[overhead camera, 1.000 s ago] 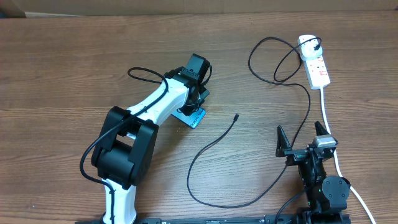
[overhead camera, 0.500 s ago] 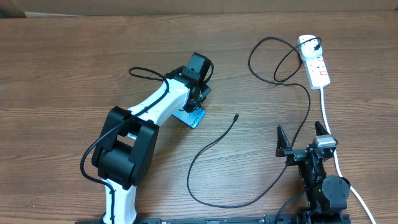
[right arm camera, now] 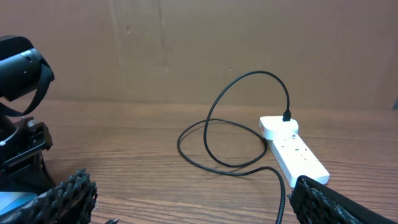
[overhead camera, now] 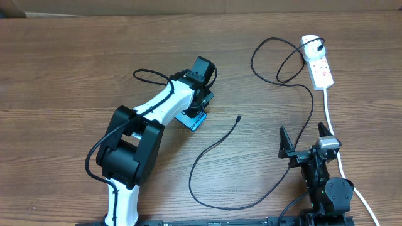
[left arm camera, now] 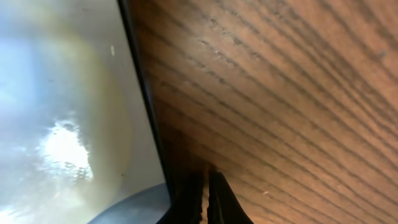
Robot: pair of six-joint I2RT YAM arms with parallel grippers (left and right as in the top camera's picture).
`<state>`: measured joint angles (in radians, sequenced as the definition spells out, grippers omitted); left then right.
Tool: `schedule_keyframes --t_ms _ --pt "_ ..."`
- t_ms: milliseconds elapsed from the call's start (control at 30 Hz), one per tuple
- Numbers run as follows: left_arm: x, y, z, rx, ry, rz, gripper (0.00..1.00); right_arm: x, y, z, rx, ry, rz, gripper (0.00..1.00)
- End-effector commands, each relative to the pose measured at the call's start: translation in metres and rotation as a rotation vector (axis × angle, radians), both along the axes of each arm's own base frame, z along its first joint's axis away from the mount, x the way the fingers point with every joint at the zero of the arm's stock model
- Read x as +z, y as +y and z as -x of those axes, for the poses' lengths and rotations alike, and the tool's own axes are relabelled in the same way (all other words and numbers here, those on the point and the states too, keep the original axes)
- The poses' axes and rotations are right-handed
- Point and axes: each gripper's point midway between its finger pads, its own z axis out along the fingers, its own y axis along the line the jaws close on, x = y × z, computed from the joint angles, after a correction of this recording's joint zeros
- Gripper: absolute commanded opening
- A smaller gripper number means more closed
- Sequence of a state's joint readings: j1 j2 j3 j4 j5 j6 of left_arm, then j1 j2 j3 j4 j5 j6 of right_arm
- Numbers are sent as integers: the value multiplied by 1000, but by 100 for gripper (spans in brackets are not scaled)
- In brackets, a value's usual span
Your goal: Plug charger to phone and switch on socket
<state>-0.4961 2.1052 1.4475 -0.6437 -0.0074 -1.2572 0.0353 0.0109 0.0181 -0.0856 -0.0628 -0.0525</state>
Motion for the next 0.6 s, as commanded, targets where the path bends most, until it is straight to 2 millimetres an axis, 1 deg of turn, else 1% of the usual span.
schedule_keyframes --t_ms 0,167,267,433,567 --pt "-17 4 12 1 58 -31 4 -2 0 0 -3 -2 2 100" --pt "-18 14 21 0 103 -56 4 -2 0 0 -3 -2 2 100" --pt "-19 23 29 7 143 -81 4 -2 0 0 -3 -2 2 100" --pt "-17 33 36 -34 175 -109 4 -2 0 0 -3 -2 2 100" --pt "-11 49 42 -17 212 -165 4 -2 0 0 -3 -2 2 100"
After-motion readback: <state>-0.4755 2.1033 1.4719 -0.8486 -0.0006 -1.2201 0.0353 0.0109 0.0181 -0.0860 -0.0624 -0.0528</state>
